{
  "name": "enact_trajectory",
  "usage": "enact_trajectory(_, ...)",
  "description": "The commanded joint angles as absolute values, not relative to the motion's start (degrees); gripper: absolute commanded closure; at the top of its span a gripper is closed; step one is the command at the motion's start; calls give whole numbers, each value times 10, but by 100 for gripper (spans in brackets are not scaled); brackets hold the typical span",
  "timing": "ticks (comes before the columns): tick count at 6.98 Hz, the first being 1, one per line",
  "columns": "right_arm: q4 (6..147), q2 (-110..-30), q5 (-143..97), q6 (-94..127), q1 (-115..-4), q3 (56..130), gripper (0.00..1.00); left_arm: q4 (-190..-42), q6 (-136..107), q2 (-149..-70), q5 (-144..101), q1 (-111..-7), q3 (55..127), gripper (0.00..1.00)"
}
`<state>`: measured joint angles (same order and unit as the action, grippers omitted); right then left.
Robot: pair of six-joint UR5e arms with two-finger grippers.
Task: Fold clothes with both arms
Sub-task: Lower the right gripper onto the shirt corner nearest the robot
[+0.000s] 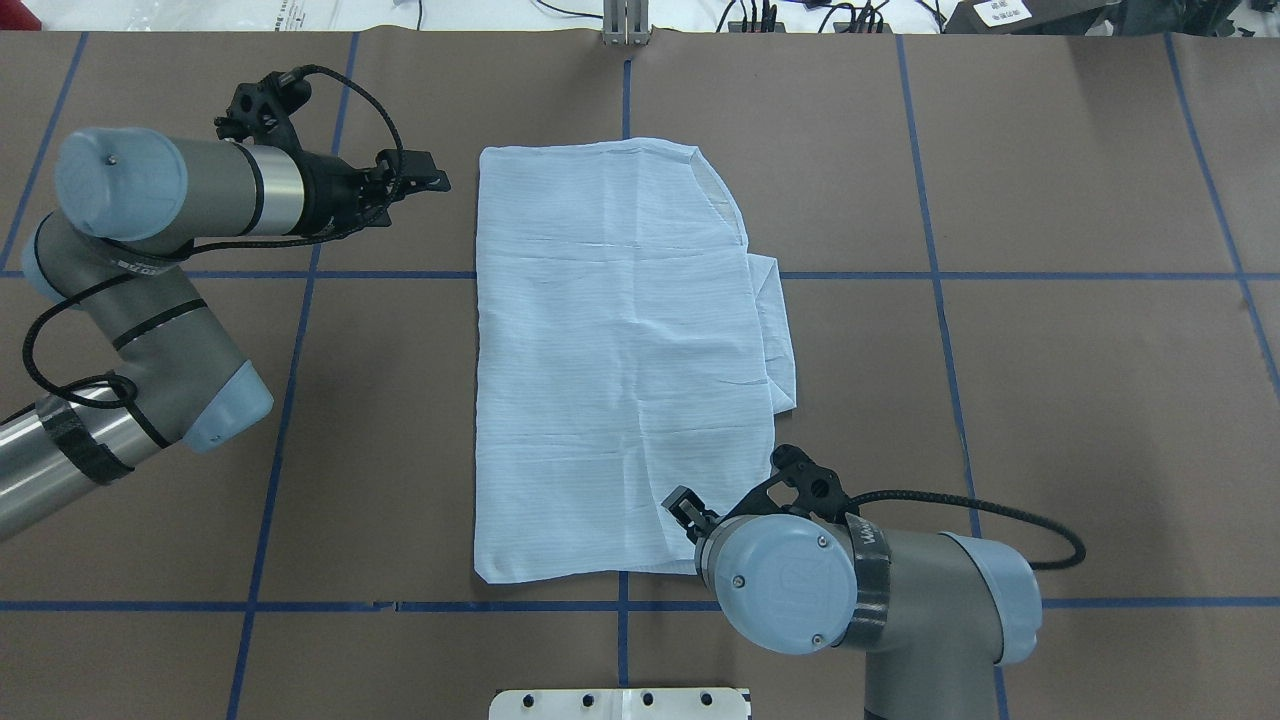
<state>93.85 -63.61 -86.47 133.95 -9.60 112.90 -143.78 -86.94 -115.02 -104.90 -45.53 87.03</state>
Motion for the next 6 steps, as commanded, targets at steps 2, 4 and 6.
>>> enact_trajectory(2,891,-635,-812,1521,-90,1082,3,-1439,-870,-1144,-1043,-453,883,0)
enact_trajectory(4,890,-639,-815,1522,-91,1082,3,-1439,-871,-1143,-1042,-452,890,0)
enact_trajectory(6,891,-641,-817,1521,-85,1081,3,-1439,-871,-1143,-1042,-452,890,0)
